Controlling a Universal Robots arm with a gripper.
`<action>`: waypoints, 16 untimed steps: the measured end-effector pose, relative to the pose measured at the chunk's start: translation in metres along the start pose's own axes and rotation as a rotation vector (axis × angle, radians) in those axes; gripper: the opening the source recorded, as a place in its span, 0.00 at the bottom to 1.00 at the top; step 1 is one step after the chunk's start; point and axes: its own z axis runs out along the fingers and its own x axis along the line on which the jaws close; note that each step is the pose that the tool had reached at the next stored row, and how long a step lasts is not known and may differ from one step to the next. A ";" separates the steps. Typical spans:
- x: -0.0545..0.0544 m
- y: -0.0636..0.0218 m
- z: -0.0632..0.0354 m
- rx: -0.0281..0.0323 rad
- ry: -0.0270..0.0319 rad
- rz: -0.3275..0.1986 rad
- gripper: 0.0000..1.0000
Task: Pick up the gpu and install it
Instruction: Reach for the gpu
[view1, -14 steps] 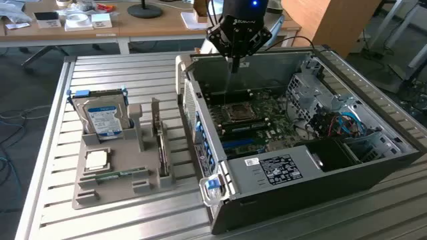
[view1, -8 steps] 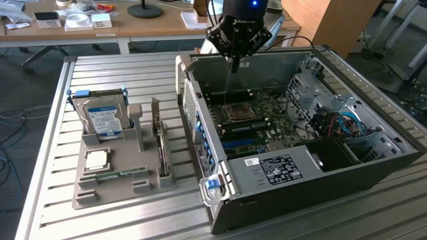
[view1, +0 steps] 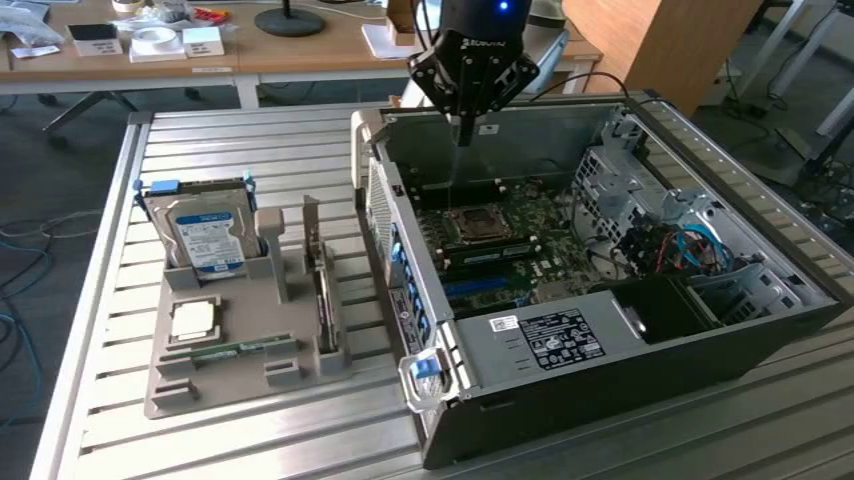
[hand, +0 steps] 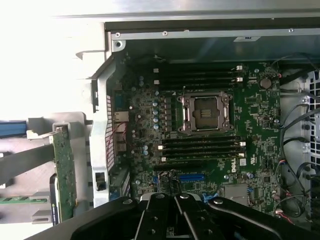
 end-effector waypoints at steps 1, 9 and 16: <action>0.001 -0.0001 0.0000 0.0000 0.0000 0.000 0.11; 0.010 -0.0007 -0.0002 -0.0001 0.0000 0.000 0.11; 0.020 -0.0014 -0.0005 0.0000 -0.0001 0.000 0.11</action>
